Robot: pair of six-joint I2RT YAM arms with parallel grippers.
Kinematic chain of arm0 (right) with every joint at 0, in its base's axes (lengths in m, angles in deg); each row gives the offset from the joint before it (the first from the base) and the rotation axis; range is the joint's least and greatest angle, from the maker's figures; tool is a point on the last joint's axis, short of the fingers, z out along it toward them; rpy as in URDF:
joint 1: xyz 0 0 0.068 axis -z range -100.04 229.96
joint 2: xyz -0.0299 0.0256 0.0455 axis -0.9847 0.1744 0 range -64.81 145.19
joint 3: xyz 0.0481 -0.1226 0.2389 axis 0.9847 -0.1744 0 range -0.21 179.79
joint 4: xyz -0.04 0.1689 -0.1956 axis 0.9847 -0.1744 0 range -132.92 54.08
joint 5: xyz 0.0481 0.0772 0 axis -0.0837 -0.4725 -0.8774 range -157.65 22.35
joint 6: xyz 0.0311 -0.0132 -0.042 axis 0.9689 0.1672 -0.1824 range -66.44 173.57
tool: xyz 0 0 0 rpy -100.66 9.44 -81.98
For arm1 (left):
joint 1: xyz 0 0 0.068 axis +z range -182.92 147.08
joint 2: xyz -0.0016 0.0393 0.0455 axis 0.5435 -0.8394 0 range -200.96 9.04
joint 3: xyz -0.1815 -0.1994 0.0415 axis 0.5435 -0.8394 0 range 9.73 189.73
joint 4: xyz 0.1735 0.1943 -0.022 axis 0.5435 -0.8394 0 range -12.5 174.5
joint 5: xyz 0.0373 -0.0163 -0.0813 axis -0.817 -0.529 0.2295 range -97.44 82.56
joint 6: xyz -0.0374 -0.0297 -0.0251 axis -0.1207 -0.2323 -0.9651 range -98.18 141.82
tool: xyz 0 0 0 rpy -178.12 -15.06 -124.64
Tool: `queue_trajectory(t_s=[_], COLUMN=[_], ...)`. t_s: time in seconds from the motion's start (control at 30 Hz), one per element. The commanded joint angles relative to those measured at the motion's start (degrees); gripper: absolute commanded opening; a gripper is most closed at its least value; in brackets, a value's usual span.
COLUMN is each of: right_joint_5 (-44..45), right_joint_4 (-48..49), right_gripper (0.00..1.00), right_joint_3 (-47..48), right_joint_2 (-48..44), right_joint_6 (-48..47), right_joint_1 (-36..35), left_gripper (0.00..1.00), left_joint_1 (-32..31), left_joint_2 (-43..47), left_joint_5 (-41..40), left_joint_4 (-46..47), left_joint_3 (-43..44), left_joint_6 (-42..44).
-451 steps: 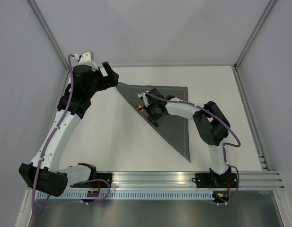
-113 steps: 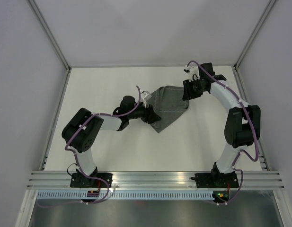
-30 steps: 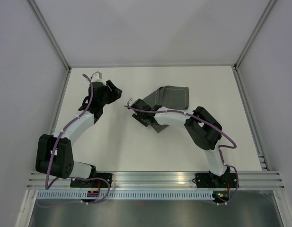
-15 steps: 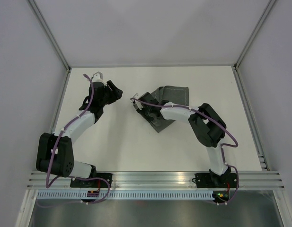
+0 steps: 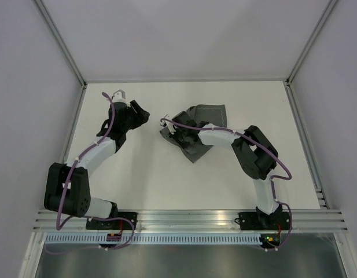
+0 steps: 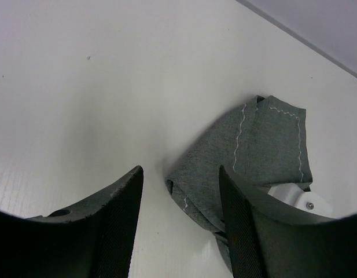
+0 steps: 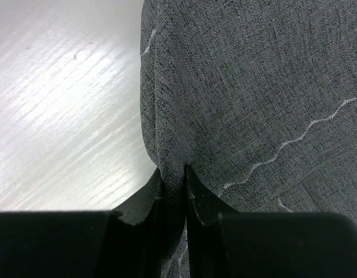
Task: Fold the napkin, place the utensils inside, and roll it up
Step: Roll the napkin with the utensil
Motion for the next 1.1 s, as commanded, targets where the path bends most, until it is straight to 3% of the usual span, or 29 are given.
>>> queue_trajectory(t_s=[0.0, 0.37, 0.63, 0.7, 0.87, 0.97, 1.07], right_joint_5=[-8.16, -16.43, -20.39, -21.00, -15.56, -13.10, -10.91], right_joint_4=[-3.85, -7.63, -11.06, -13.17, -10.37, -10.71, -11.59], right_gripper=[0.11, 0.08, 0.08, 0.11, 0.52, 0.62, 0.66], right_joint_3=[-2.38, -5.62, -7.57, -6.34, -7.21, -6.69, -5.28], right_joint_2=[0.86, -0.64, -0.99, -0.29, -2.65, -5.03, -7.84], right_joint_6=[-2.73, -17.75, -23.49, -23.66, -20.94, -19.80, -18.57], right_joint_1=[-1.14, -4.31, -4.31, -4.31, -4.48, -4.74, -5.36], left_gripper=[0.60, 0.59, 0.62, 0.63, 0.63, 0.63, 0.63], left_joint_1=[0.30, 0.30, 0.21, 0.21, 0.21, 0.21, 0.21], left_joint_2=[2.08, 8.59, 21.04, 23.26, 25.73, 25.47, 25.20], left_joint_5=[-0.27, -4.05, -5.37, -5.81, -5.99, -5.90, -6.51], left_joint_4=[1.81, 4.26, 14.98, 17.00, 15.52, 14.82, 13.94], left_joint_3=[-2.71, -10.79, -24.22, -26.00, -26.01, -25.04, -23.99], left_joint_6=[-1.16, -1.78, -0.72, -0.37, 1.03, 1.30, 1.39])
